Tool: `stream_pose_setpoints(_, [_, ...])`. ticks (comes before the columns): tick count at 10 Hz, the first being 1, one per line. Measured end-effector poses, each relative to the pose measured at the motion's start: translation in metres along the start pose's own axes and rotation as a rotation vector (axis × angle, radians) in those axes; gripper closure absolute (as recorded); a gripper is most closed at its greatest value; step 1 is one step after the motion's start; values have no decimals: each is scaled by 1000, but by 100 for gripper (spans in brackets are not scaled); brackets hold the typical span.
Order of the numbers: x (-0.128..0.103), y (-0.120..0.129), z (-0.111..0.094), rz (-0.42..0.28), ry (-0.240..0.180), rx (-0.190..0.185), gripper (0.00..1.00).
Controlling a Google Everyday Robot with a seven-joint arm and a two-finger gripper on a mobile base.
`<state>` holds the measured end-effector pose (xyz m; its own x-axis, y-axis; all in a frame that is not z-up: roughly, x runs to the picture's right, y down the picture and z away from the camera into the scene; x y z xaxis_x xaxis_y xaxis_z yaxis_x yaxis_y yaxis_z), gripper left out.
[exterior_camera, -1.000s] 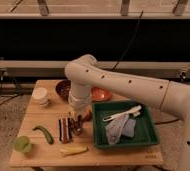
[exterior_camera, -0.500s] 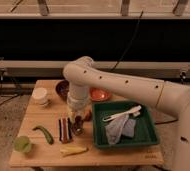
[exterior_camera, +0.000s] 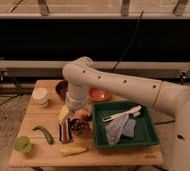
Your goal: Place grapes in metal cup
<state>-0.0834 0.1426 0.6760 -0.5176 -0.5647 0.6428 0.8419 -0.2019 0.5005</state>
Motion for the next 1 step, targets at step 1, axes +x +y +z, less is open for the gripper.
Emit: stream_pose_setpoints(1, [0, 0, 0, 0, 0, 0, 20])
